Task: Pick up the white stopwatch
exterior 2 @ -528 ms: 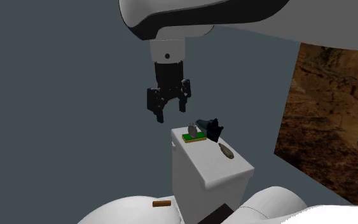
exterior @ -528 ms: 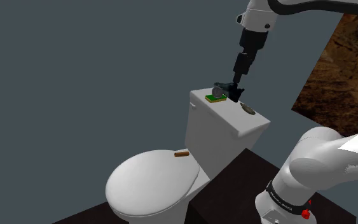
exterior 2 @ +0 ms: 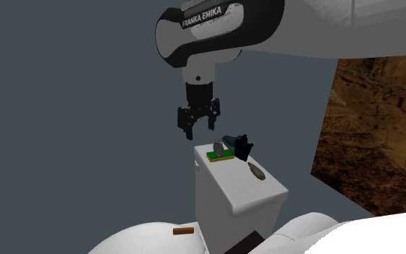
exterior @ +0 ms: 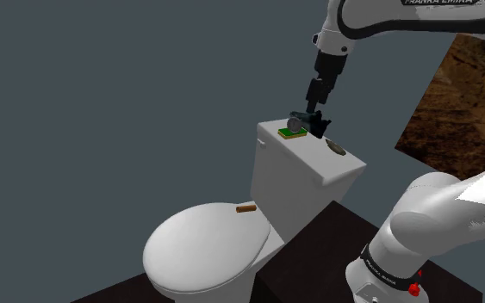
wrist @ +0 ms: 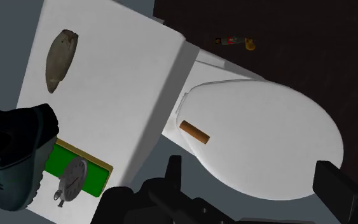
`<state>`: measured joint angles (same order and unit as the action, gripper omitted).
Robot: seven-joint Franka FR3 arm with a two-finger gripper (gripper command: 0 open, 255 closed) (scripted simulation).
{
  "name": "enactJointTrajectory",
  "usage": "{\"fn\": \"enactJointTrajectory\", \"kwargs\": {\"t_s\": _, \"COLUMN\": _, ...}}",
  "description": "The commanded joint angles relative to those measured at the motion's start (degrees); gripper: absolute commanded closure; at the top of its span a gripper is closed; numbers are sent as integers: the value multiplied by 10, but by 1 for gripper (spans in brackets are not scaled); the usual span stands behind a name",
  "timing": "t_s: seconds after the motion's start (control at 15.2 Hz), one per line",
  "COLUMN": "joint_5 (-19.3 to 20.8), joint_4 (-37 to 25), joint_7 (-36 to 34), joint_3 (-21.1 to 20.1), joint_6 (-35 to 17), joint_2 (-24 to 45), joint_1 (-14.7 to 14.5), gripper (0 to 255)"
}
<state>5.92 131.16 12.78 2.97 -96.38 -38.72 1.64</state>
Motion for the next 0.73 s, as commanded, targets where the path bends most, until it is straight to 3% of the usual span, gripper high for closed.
{"fn": "enactJointTrajectory", "kwargs": {"t_s": 0.0, "joint_5": 5, "joint_4": -6, "joint_7": 8, "joint_3": 15, "joint_6": -27, "joint_2": 29, "joint_1": 6, "gripper": 0}}
{"fn": "enactJointTrajectory", "kwargs": {"t_s": 0.66, "joint_5": 4, "joint_4": -63, "joint_7": 59, "joint_3": 92, "joint_6": -149, "joint_2": 196, "joint_1": 32, "gripper": 0}}
